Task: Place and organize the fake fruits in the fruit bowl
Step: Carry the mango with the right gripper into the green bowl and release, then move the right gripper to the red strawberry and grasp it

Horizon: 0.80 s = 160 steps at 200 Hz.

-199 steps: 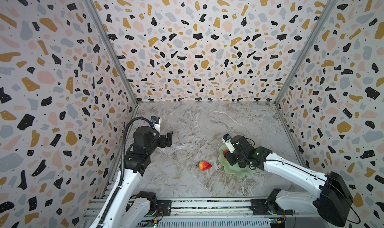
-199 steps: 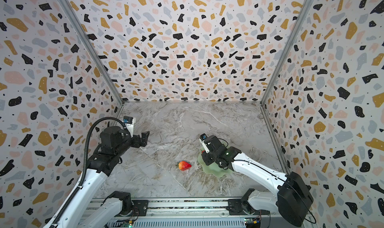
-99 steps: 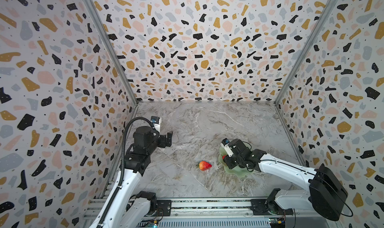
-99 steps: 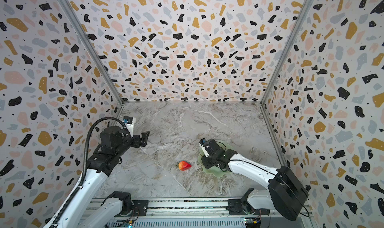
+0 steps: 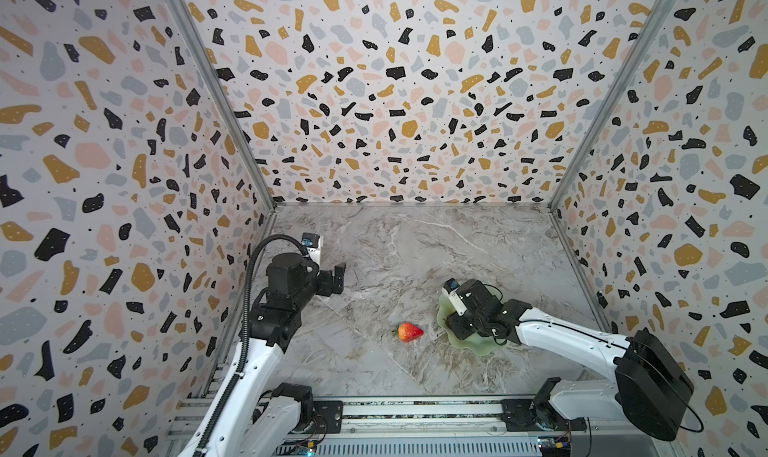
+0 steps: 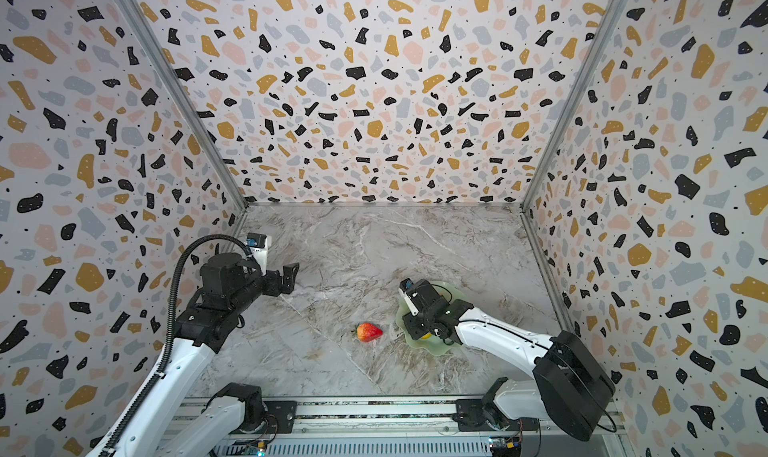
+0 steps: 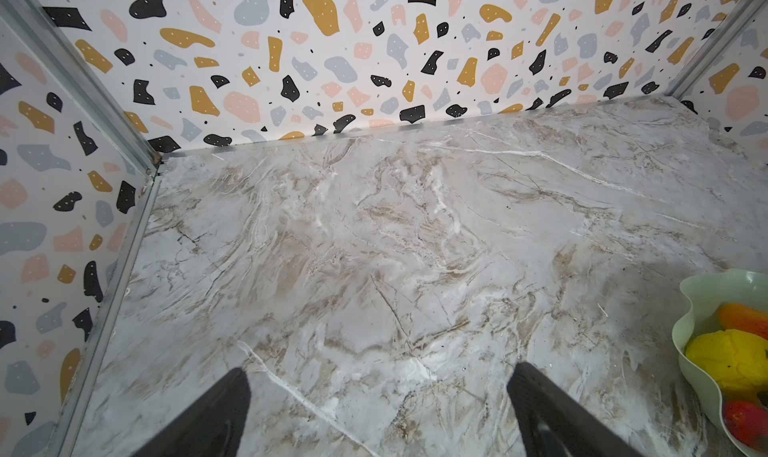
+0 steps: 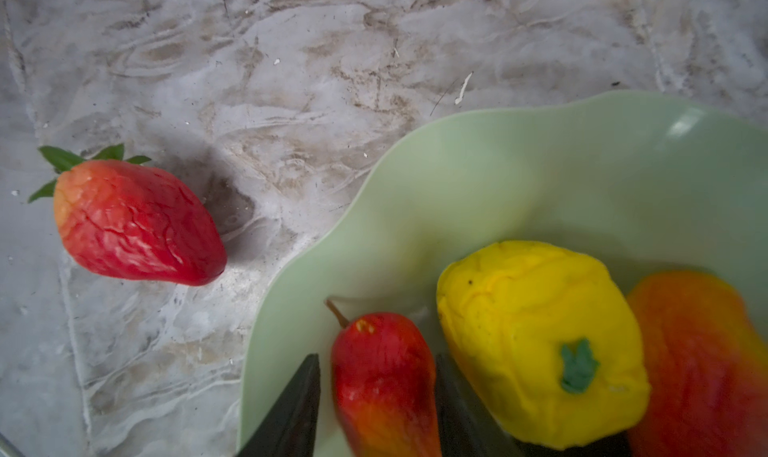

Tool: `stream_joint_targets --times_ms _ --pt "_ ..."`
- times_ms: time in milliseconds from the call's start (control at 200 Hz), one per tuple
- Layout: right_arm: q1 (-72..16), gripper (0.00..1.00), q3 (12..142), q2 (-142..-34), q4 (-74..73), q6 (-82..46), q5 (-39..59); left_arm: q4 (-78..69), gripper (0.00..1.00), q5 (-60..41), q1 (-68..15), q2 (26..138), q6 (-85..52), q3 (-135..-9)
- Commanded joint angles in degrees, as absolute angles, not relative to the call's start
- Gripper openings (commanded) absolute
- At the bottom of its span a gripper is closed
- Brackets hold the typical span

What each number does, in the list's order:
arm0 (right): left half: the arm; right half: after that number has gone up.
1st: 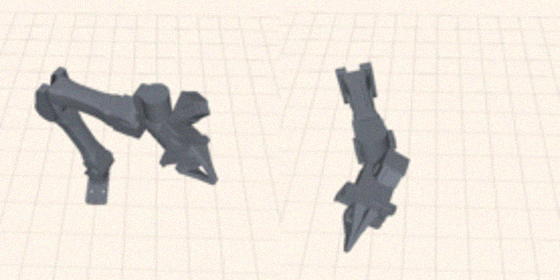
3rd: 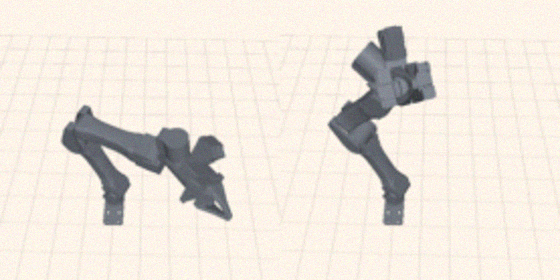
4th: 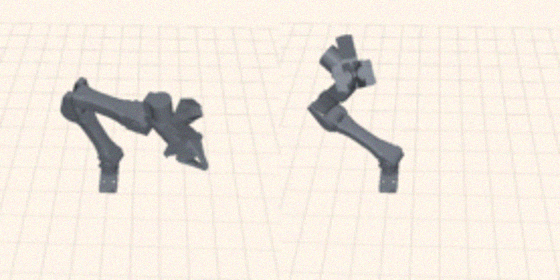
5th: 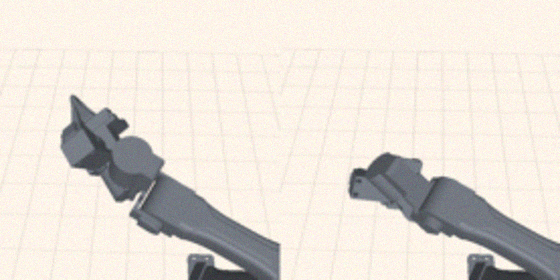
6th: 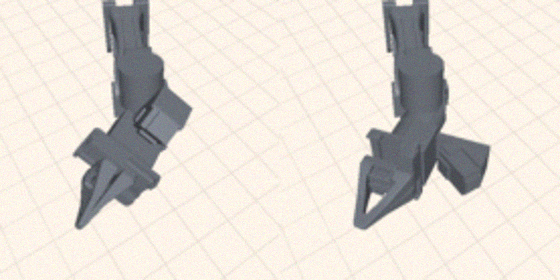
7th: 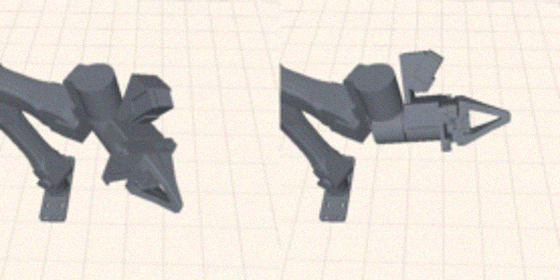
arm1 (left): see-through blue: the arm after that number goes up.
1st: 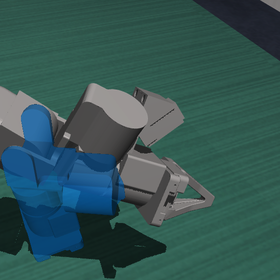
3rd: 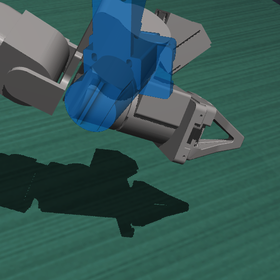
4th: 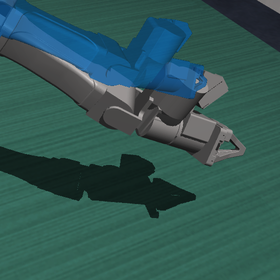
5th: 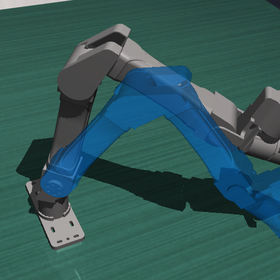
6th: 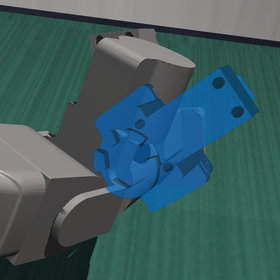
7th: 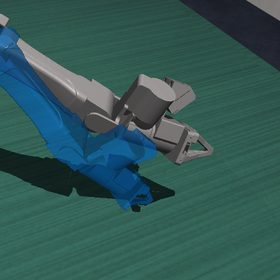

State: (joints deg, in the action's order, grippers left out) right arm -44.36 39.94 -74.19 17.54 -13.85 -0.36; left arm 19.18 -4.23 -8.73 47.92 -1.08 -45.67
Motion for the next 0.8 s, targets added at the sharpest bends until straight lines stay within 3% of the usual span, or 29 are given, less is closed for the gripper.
stream_joint_targets --times_ms 0,205,250,330,400,796 --pt "-44.2 0.51 42.5 -72.2 20.5 -13.1 -1.6 17.4 1.0 -5.2 -8.7 47.9 -1.2 -45.1" --pt "-44.4 0.57 47.6 -70.7 23.8 -11.8 -1.0 17.3 1.0 -5.2 -8.7 48.0 -1.2 -45.1" --pt "-44.9 0.65 48.6 -70.3 23.8 -11.2 0.1 17.4 0.99 -5.2 -8.7 48.0 -1.3 -45.1" --pt "-46.8 0.89 50.4 -70.3 22.7 -9.8 1.9 17.4 1.0 -5.2 -8.7 48.0 -1.2 -45.1" --pt "-49.6 1.0 51.5 -71.6 20.2 -9.0 2.9 17.3 0.99 -5.2 -8.7 48.0 -1.3 -45.1" --pt "-59.3 0.99 58.8 -89.5 12.7 -0.2 9.8 17.3 1.0 -5.1 -8.7 48.0 -1.2 -45.1"
